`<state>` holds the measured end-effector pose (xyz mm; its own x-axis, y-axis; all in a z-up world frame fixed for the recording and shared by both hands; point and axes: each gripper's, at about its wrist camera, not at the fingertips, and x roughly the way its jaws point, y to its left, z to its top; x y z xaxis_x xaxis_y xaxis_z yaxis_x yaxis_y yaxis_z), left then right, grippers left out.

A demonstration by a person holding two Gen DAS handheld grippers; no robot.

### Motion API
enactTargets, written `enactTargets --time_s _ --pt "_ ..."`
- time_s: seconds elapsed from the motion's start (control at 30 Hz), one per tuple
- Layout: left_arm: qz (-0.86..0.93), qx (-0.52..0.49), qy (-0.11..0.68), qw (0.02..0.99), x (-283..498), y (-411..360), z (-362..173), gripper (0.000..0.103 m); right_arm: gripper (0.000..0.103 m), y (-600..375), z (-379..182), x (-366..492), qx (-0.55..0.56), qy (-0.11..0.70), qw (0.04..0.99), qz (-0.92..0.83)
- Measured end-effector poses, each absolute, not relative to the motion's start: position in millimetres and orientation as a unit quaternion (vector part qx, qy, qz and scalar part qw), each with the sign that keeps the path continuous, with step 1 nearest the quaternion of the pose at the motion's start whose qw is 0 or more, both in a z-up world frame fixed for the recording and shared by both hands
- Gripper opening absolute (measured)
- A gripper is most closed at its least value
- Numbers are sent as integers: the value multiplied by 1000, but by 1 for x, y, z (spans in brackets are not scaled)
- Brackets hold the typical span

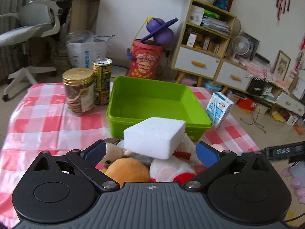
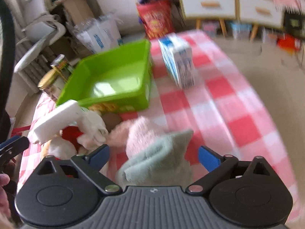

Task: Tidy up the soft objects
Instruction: 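Grasp the white foam block with the left tool while the right tool grasps the grey-green towel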

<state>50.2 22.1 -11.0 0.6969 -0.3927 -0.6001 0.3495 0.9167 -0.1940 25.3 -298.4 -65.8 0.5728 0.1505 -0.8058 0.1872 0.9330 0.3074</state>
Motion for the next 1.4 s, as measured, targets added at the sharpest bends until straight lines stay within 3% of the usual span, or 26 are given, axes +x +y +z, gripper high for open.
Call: enactTargets --time_s 0.17,0.33,0.47,0.6,0.63,0.9,1.4 --pt "-202 -56 330 921 63 25 -23 95 63 -316 -91 31 261 498 827 -29" --pt "-206 -80 329 918 73 28 -28 89 42 -322 -98 29 287 501 816 -28" --pt "-209 -82 331 917 75 26 -29 67 18 -323 -98 29 300 500 812 -23" --pt "-213 -77 329 917 74 22 -29 45 2 -320 -92 25 290 489 822 -19" --pt "-214 -81 331 915 73 22 -28 44 0 -319 -89 24 286 486 826 -19" --pt "-205 -88 335 915 73 26 -27 31 0 -314 -73 18 277 457 845 -10" --pt "-197 -115 342 912 71 37 -21 30 0 -305 -46 17 286 402 870 10"
